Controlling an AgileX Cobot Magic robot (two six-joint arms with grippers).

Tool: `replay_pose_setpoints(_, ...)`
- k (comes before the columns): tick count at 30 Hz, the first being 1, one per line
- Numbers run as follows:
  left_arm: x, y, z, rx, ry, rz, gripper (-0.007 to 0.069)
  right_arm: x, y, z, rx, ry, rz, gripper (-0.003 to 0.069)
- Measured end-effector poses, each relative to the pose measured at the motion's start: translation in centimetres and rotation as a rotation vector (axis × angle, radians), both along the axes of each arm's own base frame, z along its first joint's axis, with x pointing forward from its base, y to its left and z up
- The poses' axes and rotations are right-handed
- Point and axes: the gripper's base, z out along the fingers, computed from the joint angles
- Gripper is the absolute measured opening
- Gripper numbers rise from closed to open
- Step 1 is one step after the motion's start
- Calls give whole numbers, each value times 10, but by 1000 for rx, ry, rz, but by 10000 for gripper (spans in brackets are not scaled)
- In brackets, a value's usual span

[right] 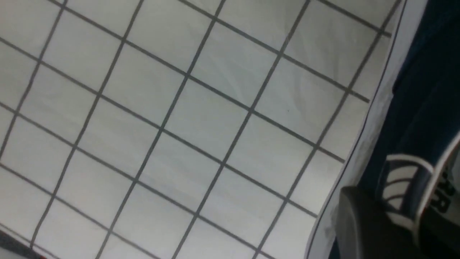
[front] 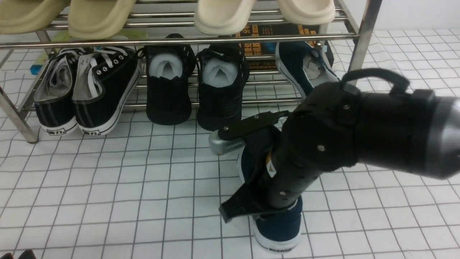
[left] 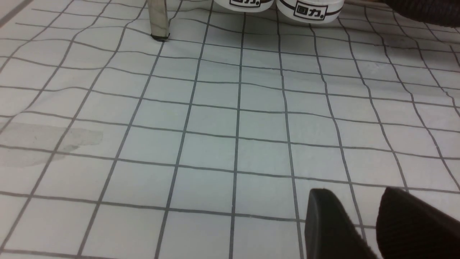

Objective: Take the shoes off the shelf with your hand from the white checkered tablecloth.

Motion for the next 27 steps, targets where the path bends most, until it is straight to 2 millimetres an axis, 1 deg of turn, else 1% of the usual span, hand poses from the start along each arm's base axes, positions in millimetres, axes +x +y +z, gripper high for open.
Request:
replay_pose_setpoints(1,0,0,0,0,0,0,239,4,4,-9,3,-3,-1,34)
replay_pose_setpoints(3,0,0,0,0,0,0,239,5,6,-12,3,-4,-2,35)
replay_pose_setpoints(4,0,0,0,0,0,0,239,7,8,-17,2,-3,-2,39)
replay_pose_setpoints(5,0,0,0,0,0,0,239,7,8,-17,2,-3,-2,39)
replay_pose_setpoints(8,0,0,0,0,0,0,239,7,9,-20,4,-2,-2,83)
replay_pose_setpoints(9,0,0,0,0,0,0,239,7,10,-20,8,-2,-4,102)
replay_pose_setpoints(11,0,0,0,0,0,0,239,7,10,-20,19,5,-9,170)
replay_pose_setpoints(15,0,0,0,0,0,0,239,6,12,-16,26,23,-16,329)
replay_pose_setpoints(16,0,0,0,0,0,0,239,6,11,-15,22,26,-16,337)
replay_pose_setpoints(17,0,0,0,0,0,0,239,6,11,-8,7,31,-2,384)
replay_pose_setpoints(18,0,0,0,0,0,0,239,7,11,-3,-7,25,14,411)
replay_pose_setpoints(19,0,0,0,1,0,0,239,8,11,3,-17,12,30,429)
replay_pose_setpoints(21,0,0,0,1,0,0,239,11,7,22,-64,-21,65,462)
replay_pose_setpoints(22,0,0,0,1,0,0,239,12,7,24,-60,-26,66,463)
replay_pose_setpoints(23,0,0,0,1,0,0,239,20,2,36,-91,-64,69,472)
replay_pose_setpoints(24,0,0,0,1,0,0,239,26,-3,43,-109,-89,59,476)
replay_pose_setpoints(26,0,0,0,1,0,0,239,44,-18,53,-137,-142,18,478)
replay_pose_setpoints(27,0,0,0,1,0,0,239,53,-26,55,-145,-160,-8,479)
